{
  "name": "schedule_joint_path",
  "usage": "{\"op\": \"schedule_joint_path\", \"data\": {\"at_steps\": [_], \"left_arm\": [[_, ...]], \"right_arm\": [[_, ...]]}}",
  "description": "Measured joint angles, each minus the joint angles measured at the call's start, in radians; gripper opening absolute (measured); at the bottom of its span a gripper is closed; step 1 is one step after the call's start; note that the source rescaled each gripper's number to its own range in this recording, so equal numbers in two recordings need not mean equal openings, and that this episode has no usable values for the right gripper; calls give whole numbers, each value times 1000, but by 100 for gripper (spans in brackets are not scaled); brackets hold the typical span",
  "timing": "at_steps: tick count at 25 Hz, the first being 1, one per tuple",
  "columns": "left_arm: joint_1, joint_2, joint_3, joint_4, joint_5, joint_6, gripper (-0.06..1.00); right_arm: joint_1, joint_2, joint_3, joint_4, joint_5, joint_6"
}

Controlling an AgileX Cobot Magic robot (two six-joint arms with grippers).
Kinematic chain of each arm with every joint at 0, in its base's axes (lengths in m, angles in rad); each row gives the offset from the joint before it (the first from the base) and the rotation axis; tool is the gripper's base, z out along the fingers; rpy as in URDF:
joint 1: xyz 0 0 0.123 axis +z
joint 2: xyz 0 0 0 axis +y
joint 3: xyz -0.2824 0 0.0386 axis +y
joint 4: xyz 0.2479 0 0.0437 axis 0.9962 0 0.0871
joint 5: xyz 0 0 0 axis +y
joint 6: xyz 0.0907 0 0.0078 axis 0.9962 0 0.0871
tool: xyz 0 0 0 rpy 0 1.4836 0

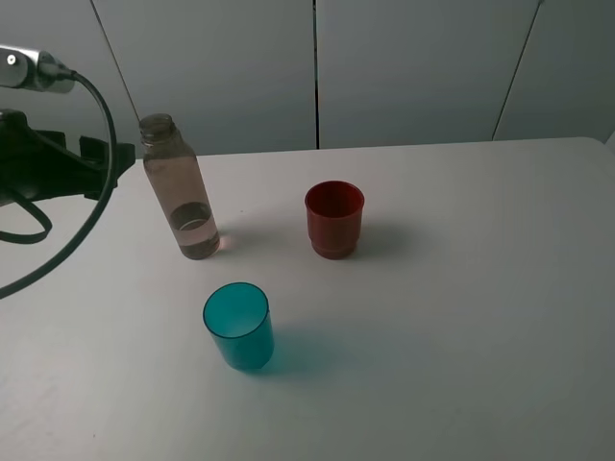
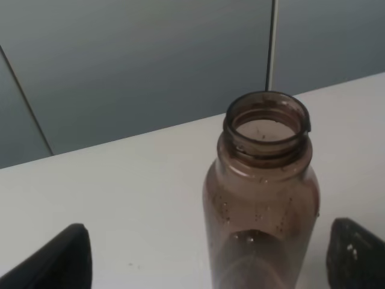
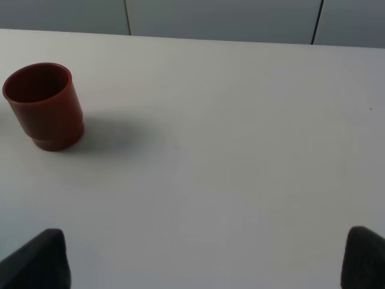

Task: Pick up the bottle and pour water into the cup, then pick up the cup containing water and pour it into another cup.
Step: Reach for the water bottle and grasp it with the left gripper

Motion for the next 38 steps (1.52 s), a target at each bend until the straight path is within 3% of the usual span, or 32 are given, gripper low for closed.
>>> {"op": "schedule_joint_path", "data": {"at_steps": [4,10,18,24,38], "left_arm": [[-11,63,40,148,-136,-179,100],[-14,211,64,273,-267,-251,100],[-14,436,67,317,-530,-258,100],[-14,546,67,353,-661,-258,100],[-14,679,-76,347,-697,-264,100]], "right_arm": [[0,0,0,0,0,0],[0,0,0,0,0,0],[0,0,0,0,0,0],[0,0,0,0,0,0],[0,0,0,0,0,0]]}}
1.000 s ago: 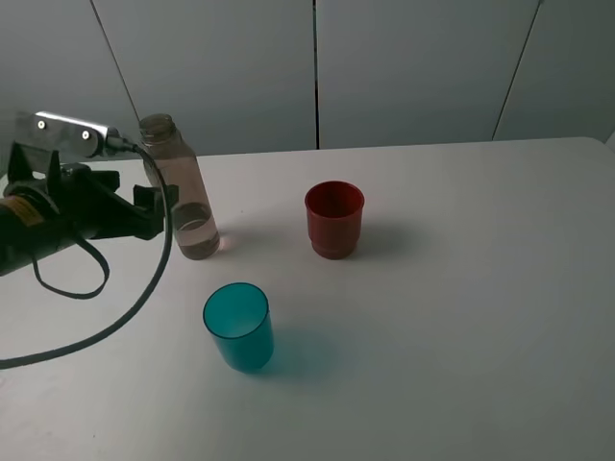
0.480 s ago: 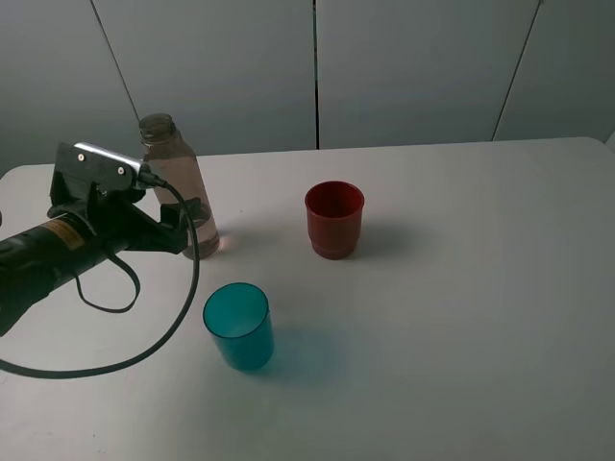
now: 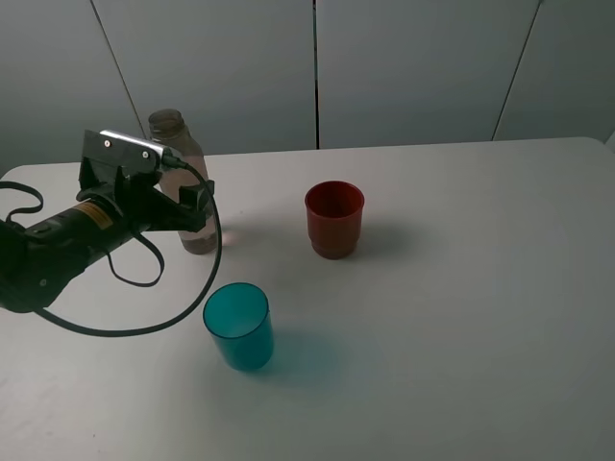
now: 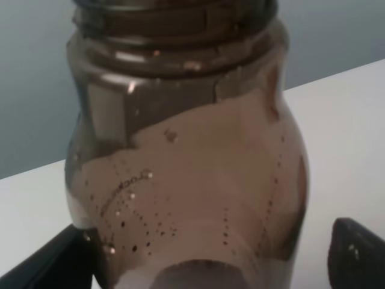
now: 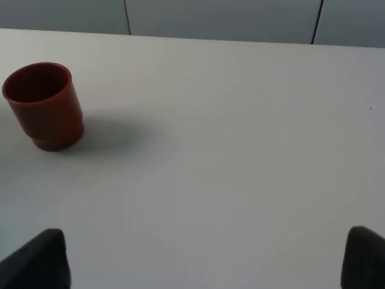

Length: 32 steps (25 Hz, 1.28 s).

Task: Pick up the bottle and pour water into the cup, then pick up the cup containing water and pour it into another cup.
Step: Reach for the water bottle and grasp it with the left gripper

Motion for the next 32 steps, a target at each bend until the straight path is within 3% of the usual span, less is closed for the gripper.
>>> {"op": "schedule_joint_path", "data": {"at_steps": [32], "left_arm": [[0,235,-230,11,-39,0,100]], "right_arm": [[0,0,0,0,0,0]]}}
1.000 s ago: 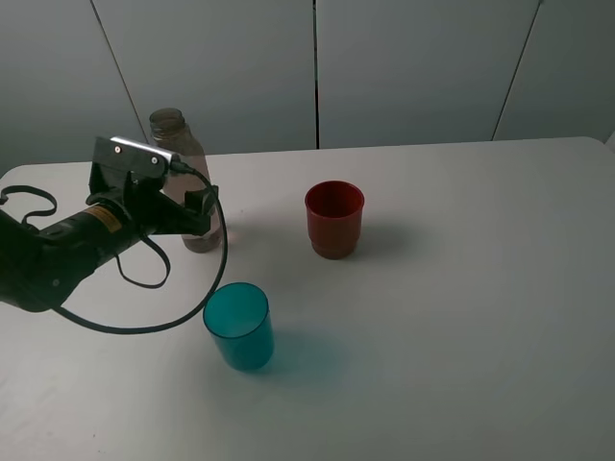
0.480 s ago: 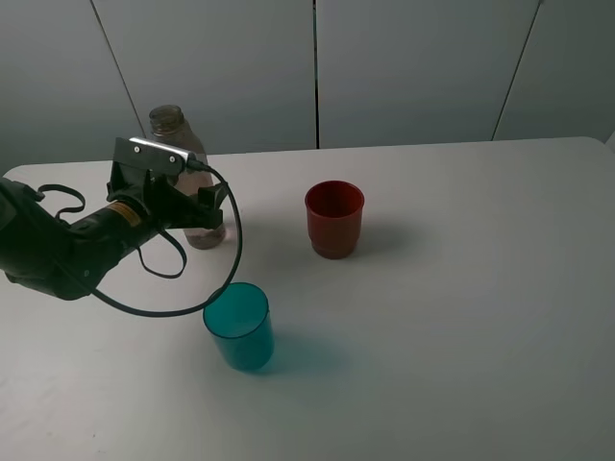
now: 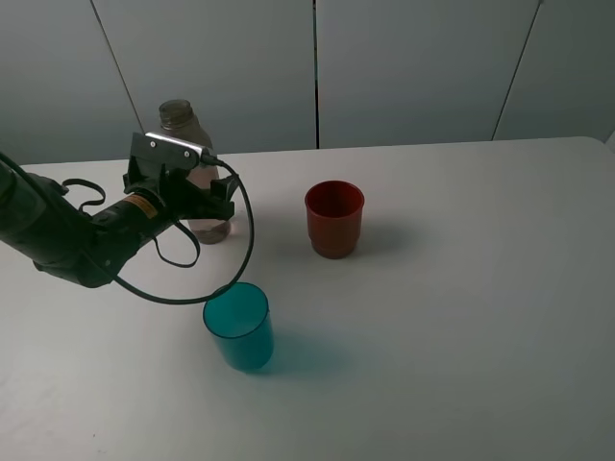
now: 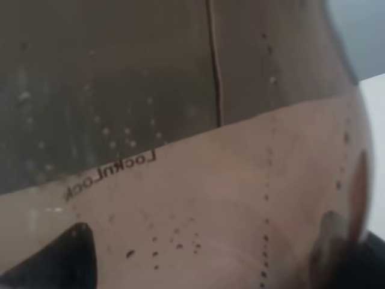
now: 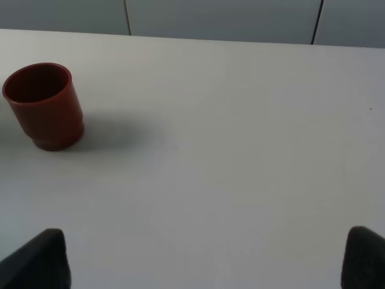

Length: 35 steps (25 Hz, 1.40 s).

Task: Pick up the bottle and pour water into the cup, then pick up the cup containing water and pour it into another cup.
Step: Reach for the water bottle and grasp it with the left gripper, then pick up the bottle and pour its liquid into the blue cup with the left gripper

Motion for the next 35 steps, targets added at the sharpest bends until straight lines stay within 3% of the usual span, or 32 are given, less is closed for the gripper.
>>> {"op": "schedule_joint_path", "data": {"at_steps": [3,4,5,7,23,28,32,35], "left_arm": [[0,19,-10,2,-4,0,100],[0,25,-10,4,-4,0,95],[0,27,-10,4,-4,0,83],[0,29,-10,0,-7,-2,32],[-2,35,-10,8,-51,-25,32],[-2,-28,-8,157,-3,-28,32],[-4,-136,-4,328,111,-28,32],[-4,-218,21,388,188,-28,32]], "right_arm": [[0,0,0,0,0,0],[0,0,0,0,0,0],[0,0,0,0,0,0],[0,0,0,0,0,0],[0,0,0,0,0,0],[0,0,0,0,0,0],[0,0,0,0,0,0],[0,0,0,0,0,0]]}}
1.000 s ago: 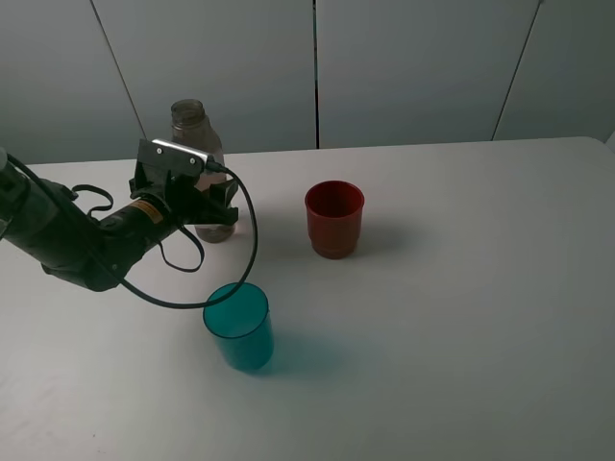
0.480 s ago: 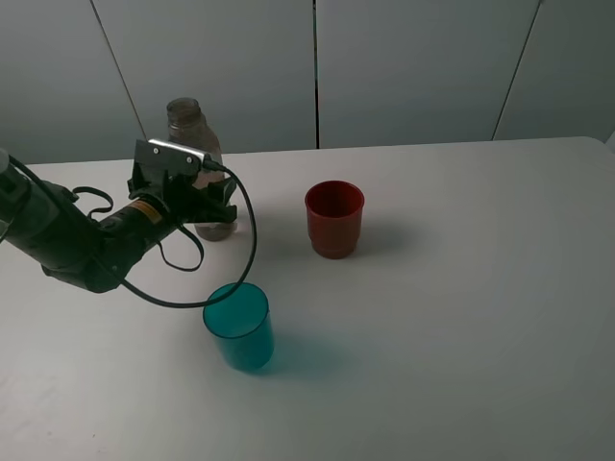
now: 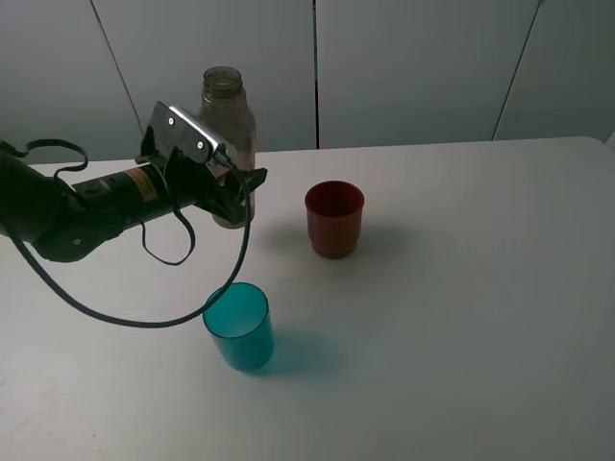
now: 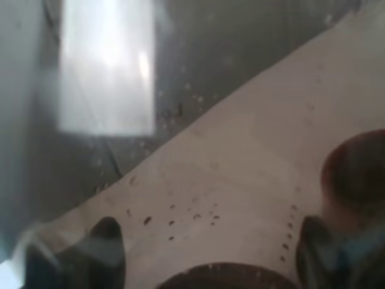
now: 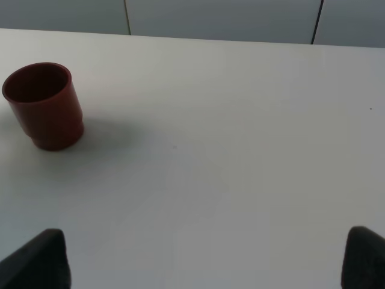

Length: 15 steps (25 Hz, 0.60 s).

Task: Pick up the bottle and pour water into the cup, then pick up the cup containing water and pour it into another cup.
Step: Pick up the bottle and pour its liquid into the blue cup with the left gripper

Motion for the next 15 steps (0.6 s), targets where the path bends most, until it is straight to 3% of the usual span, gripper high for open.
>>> {"op": "schedule_joint_path", "data": {"at_steps": [5,9,15], "left_arm": [[51,-127,54,125,119,-28,32],[109,-215,108,338,209,-106,32],[179,-331,186,678,240,-175,32]], "right_arm": [[0,0,0,0,0,0],[0,0,0,0,0,0],[0,0,0,0,0,0]]}}
